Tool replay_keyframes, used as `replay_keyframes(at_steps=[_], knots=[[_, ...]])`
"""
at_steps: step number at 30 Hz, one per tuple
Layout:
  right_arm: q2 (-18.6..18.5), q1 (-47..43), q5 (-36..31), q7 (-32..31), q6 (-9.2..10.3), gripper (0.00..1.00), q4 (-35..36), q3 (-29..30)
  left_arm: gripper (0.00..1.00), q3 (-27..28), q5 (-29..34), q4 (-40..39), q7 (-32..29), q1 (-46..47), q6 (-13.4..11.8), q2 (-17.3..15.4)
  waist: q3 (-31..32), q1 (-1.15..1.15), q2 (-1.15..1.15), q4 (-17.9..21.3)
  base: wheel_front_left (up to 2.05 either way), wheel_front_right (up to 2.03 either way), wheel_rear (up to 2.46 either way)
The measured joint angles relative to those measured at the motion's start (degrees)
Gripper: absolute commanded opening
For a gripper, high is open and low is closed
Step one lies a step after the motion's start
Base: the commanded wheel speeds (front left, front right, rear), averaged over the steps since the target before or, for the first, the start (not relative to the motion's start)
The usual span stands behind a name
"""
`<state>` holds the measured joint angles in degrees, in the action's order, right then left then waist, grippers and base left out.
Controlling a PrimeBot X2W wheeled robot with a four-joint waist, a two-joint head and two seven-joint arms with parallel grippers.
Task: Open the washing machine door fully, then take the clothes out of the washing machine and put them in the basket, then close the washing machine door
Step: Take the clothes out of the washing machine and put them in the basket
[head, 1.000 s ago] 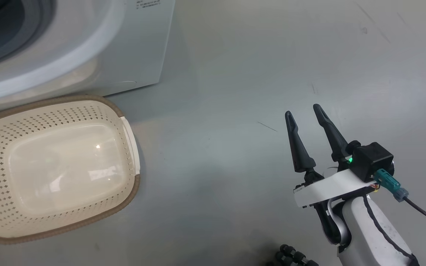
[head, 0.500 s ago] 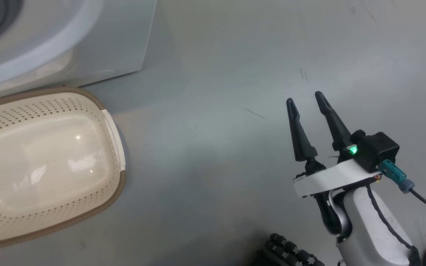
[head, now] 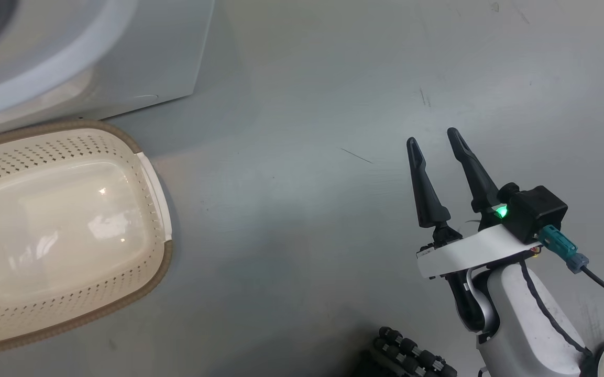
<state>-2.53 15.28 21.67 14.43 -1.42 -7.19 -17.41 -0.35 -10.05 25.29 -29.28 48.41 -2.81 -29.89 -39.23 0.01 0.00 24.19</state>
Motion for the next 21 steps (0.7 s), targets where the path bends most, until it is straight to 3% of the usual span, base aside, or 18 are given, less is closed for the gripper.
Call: replay_keyframes(at_steps=[4,5,6,16,21], knots=[[0.0,0.0,0.0,0.0,-0.02,1.0,0.0,0.1,1.0,0.0,0.5,0.8,-0.8,0.8,0.0,0.0,-0.2,0.0,0.0,0.2,0.0,0.0,0.0],[0.0,0.0,0.0,0.0,-0.02,1.0,0.0,0.2,0.46,0.0,0.5,0.9,-0.9,1.0,0.0,0.0,-0.2,0.0,0.0,0.2,0.0,0.0,0.0],[0.0,0.1,0.0,0.0,-0.02,1.0,0.0,0.2,0.0,0.0,0.5,1.1,-0.9,1.1,0.0,0.0,-0.2,0.0,0.0,0.2,0.0,0.0,0.0],[0.1,0.7,-0.1,0.0,-0.01,1.0,0.0,0.8,0.0,-1.5,0.5,3.3,1.7,2.1,0.0,1.7,0.2,0.0,0.0,-0.6,0.0,0.0,0.0],[0.1,0.7,-0.3,0.0,0.02,1.0,-0.5,1.3,0.0,-1.5,0.3,5.1,8.1,2.1,0.1,3.4,1.6,0.0,0.0,-1.8,0.0,0.0,0.0]])
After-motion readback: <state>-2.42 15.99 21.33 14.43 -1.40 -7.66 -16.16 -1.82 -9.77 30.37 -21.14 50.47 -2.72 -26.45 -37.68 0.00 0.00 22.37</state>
